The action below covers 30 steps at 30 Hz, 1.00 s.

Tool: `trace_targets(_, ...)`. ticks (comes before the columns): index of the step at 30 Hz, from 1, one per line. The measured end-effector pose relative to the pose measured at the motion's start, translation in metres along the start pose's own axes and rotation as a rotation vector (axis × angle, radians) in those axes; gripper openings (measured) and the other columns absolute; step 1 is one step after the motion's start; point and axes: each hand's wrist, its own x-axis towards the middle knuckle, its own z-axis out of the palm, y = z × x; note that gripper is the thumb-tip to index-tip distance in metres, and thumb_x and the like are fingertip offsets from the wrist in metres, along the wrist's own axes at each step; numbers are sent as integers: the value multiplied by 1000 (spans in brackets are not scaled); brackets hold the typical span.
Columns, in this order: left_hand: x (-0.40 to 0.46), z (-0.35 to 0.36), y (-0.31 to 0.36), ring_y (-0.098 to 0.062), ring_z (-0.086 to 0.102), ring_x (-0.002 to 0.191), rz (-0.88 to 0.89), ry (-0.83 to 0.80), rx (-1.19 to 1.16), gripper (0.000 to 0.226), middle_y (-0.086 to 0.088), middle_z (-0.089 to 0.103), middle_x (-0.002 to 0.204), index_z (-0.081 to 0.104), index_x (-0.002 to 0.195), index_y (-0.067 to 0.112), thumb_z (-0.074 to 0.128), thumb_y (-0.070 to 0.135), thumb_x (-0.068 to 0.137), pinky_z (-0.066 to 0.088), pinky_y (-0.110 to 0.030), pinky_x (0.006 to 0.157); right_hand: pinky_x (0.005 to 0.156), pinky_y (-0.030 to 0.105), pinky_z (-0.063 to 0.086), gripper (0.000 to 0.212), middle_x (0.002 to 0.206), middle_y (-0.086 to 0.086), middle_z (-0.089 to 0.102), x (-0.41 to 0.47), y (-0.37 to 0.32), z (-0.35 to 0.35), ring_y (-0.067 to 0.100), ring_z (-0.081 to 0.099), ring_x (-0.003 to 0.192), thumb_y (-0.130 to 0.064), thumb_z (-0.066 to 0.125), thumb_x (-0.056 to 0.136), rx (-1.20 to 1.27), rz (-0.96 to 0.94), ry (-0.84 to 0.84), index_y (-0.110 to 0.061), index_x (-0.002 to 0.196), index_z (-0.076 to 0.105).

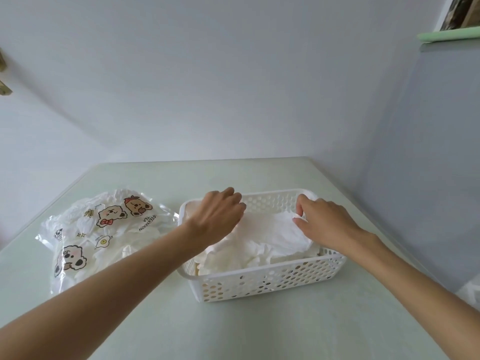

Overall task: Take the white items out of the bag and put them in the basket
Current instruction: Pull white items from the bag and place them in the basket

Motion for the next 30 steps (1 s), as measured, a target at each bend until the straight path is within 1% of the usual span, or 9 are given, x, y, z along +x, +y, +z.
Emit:
trace_targets(5, 10, 1, 8, -15, 45, 50, -7, 75, 23, 44, 3, 49, 67, 60, 64, 20, 87, 0, 35, 17, -25, 43, 62, 30, 31, 24, 98, 5, 61, 12, -10, 6, 28, 52, 78, -14, 45, 97, -247, -16, 31, -10, 120, 40)
trace_targets(7, 15, -8, 12, -17, 49, 54, -34, 136, -78, 46, 2, 53, 78, 62, 84, 19, 87, 3, 48, 22, -26, 43, 61, 31, 31, 33, 103, 5, 60, 17, -12, 12, 27, 58, 85, -9, 48, 94, -276, -26, 11, -10, 125, 38)
trace_targets(9, 18, -22, 17, -19, 57, 71, -129, 111, -276, 27, 3, 57, 95, 56, 104, 20, 73, 25, 82, 35, -29, 49, 63, 31, 32, 44, 111, 6, 56, 19, -13, 17, 27, 60, 94, -9, 49, 93, -271, -42, -3, -8, 134, 32)
trace_targets(12, 10, -45, 12, -19, 64, 85, -354, -158, -503, 36, 6, 65, 98, 60, 101, 22, 47, 55, 94, 49, -31, 71, 64, 30, 34, 44, 113, 7, 50, 17, -13, 12, 27, 57, 84, -6, 54, 89, -168, -23, 34, -9, 128, 33)
trace_targets(15, -12, -54, -7, -19, 65, 90, -334, -460, -422, 53, 4, 70, 97, 68, 95, 21, 47, 69, 86, 47, -31, 80, 62, 29, 34, 33, 100, 2, 54, 16, -10, 2, 23, 51, 74, 6, 54, 81, -71, -81, 107, -18, 101, 43)
trace_targets(17, -23, -55, -10, -16, 62, 97, -280, -646, -411, 54, 8, 69, 100, 70, 97, 25, 52, 73, 79, 39, -29, 77, 66, 27, 33, 34, 100, 0, 59, 17, -9, -1, 20, 57, 86, 9, 50, 78, -34, -150, -6, -24, 85, 50)
trace_targets(21, -26, -56, -8, -16, 58, 105, -217, -704, -405, 35, 8, 67, 104, 72, 100, 26, 70, 53, 79, 33, -26, 74, 76, 26, 35, 33, 112, 0, 61, 20, -12, 9, 20, 60, 101, 2, 50, 86, -92, -171, -190, -25, 90, 67)
trace_targets(26, -28, -64, -13, -20, 61, 105, -220, -605, -173, 13, 4, 66, 112, 64, 97, 26, 70, 24, 85, 36, -25, 74, 85, 30, 40, 28, 121, 1, 58, 20, -16, 11, 22, 57, 107, -5, 49, 90, -161, -145, -255, -22, 107, 63)
trace_targets(30, -25, -82, -18, -16, 56, 111, -265, -413, -363, 33, 9, 58, 117, 59, 115, 30, 55, 11, 90, 43, -27, 81, 70, 23, 36, 19, 83, -15, 50, 16, -16, -20, 10, 51, 81, -13, 56, 90, 74, -137, -224, -28, 98, 65)
